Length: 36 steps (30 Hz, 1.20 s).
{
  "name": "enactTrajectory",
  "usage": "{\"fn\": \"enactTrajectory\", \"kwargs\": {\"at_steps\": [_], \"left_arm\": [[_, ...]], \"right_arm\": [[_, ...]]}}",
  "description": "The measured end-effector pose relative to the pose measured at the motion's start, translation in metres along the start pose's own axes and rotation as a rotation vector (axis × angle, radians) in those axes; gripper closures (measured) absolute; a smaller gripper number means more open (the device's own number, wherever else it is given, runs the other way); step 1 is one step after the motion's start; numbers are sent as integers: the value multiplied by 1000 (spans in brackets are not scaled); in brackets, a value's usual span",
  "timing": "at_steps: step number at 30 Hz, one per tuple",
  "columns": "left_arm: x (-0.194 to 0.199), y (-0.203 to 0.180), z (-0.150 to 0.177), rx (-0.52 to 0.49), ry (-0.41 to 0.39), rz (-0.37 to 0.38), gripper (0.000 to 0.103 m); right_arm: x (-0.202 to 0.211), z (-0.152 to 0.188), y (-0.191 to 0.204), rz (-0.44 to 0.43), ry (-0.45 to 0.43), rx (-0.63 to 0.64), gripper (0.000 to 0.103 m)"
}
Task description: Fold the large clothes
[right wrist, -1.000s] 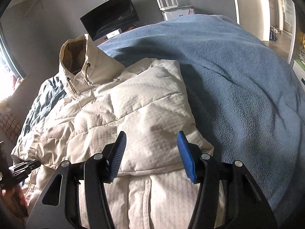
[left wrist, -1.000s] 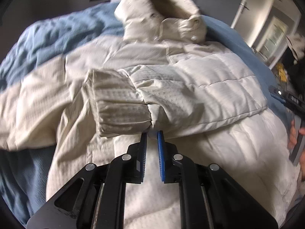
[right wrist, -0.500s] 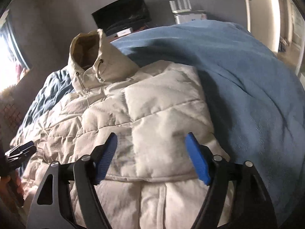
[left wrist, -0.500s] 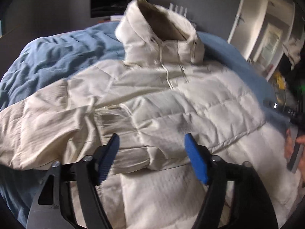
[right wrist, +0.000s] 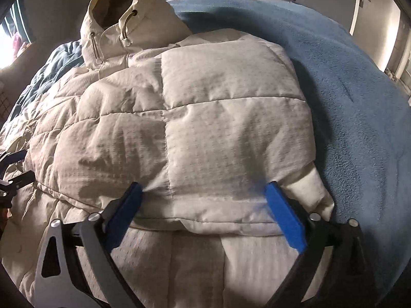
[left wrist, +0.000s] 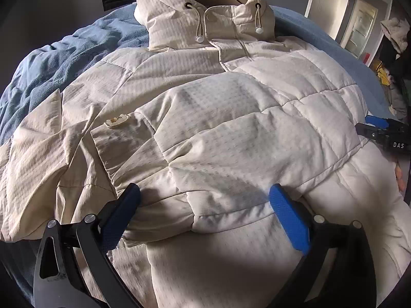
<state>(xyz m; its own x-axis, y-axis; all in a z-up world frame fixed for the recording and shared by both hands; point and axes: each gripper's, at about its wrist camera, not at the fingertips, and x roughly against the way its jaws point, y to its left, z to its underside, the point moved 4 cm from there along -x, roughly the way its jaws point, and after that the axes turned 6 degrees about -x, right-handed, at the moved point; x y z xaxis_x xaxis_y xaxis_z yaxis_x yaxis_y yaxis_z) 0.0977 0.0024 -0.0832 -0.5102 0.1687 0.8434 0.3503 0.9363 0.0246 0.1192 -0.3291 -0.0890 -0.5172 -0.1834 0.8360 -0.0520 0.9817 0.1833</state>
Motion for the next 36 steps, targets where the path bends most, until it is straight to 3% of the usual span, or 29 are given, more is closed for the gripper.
{"fn": "enactTrajectory", "kwargs": {"at_steps": [11, 19, 23, 30, 36], "left_arm": [[-10, 3, 0, 0, 37, 27, 6], [-14, 0, -2, -45, 52, 17, 6], [-2, 3, 0, -72, 44, -52, 6], [42, 44, -3, 39, -10, -136, 7], [98, 95, -5, 58, -80, -312, 6]], "right_arm": [[-4, -2, 5, 8, 16, 3, 8], [-6, -2, 1, -35, 14, -14, 7], [1, 1, 2, -20, -10, -9, 7], [14, 9, 3, 6, -50, -7, 7], [39, 9, 6, 66, -152, 10, 7]]}}
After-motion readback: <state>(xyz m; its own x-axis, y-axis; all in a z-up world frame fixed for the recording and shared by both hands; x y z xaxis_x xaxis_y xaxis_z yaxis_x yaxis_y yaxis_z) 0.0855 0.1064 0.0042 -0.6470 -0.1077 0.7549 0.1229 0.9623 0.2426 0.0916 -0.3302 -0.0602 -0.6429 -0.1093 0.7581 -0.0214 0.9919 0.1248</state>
